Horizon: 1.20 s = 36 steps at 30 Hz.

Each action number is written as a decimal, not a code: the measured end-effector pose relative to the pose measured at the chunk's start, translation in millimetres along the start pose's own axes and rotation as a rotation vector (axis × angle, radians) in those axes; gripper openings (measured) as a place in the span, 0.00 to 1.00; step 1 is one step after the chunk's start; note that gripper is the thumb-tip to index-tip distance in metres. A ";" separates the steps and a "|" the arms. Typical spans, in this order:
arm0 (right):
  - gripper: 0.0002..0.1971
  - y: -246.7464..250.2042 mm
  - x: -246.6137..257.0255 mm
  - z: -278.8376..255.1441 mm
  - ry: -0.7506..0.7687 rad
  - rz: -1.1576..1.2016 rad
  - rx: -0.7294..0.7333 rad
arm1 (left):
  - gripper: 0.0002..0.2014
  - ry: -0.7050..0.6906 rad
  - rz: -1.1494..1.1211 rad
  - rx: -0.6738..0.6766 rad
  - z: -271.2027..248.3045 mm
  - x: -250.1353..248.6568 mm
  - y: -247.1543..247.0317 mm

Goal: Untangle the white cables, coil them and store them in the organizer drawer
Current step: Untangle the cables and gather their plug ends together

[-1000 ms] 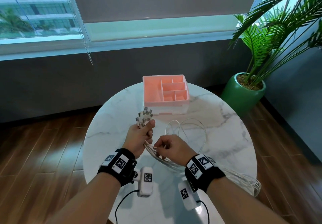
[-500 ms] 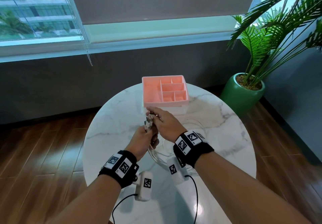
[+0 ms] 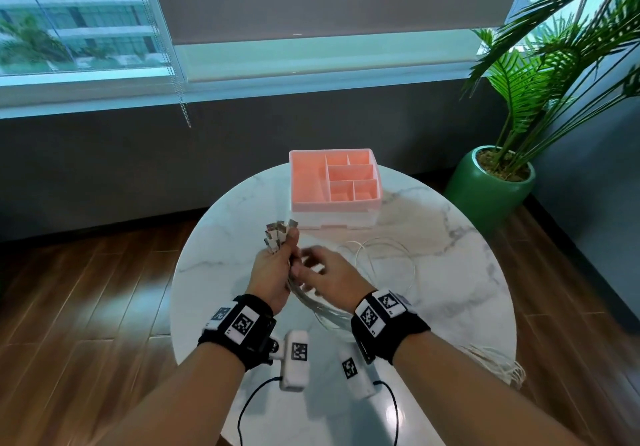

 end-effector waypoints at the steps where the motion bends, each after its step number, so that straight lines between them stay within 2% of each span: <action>1: 0.16 -1.3 -4.0 -4.4 0.001 -0.033 -0.005 | 0.18 0.000 0.019 -0.025 1.6 0.9 2.5; 3: 0.13 1.7 -11.3 -10.5 -0.006 -0.101 -0.051 | 0.20 0.007 0.079 -0.064 3.0 5.6 7.4; 6: 0.10 6.7 -17.9 -16.7 0.016 -0.219 -0.089 | 0.16 0.018 0.082 -0.087 5.7 14.2 13.3; 9: 0.09 12.6 -15.9 -17.9 0.065 -0.177 -0.197 | 0.10 0.031 0.060 -0.023 7.3 15.7 9.3; 11: 0.09 12.6 -13.3 -15.2 0.091 -0.119 -0.250 | 0.11 0.038 0.061 0.027 7.8 16.1 3.4; 15: 0.12 2.0 -7.5 -9.7 0.086 -0.103 -0.209 | 0.15 0.026 0.055 0.018 8.2 11.8 0.2; 17: 0.13 4.4 -10.4 -10.9 0.066 -0.224 -0.157 | 0.13 -0.007 -0.009 -0.033 11.3 4.8 5.7; 19: 0.11 12.7 -23.0 -14.8 0.047 -0.416 -0.046 | 0.10 -0.034 -0.113 -0.075 14.3 -3.9 12.2; 21: 0.10 33.2 -50.0 -16.8 -0.007 -0.519 -0.009 | 0.12 -0.048 -0.207 -0.089 15.6 -12.7 21.0; 24: 0.09 94.5 -91.2 -21.3 -0.176 -0.596 -0.191 | 0.18 -0.015 -0.221 -0.089 15.0 -16.7 27.9; 28: 0.06 166.4 -109.6 -26.0 -0.372 -0.705 -0.413 | 0.19 -0.005 -0.209 -0.074 14.4 -16.6 35.2; 30: 0.07 186.6 -108.6 -20.4 -0.416 -0.592 -0.446 | 0.18 -0.004 -0.193 -0.069 13.9 -16.5 34.6; 33: 0.09 196.0 -87.5 -4.5 -0.423 -0.006 -0.510 | 0.18 -0.021 -0.145 -0.056 11.2 -17.9 30.6; 36: 0.04 194.8 -24.7 12.0 -0.202 0.446 -0.554 | 0.18 -0.024 -0.115 -0.049 8.7 -18.7 25.5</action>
Point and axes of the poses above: each hand's wrist, its own z-axis towards the middle knuckle, its own y-axis out of the back of the hand, x = y × z, the point moved 5 cm from there along z, towards the middle knuckle
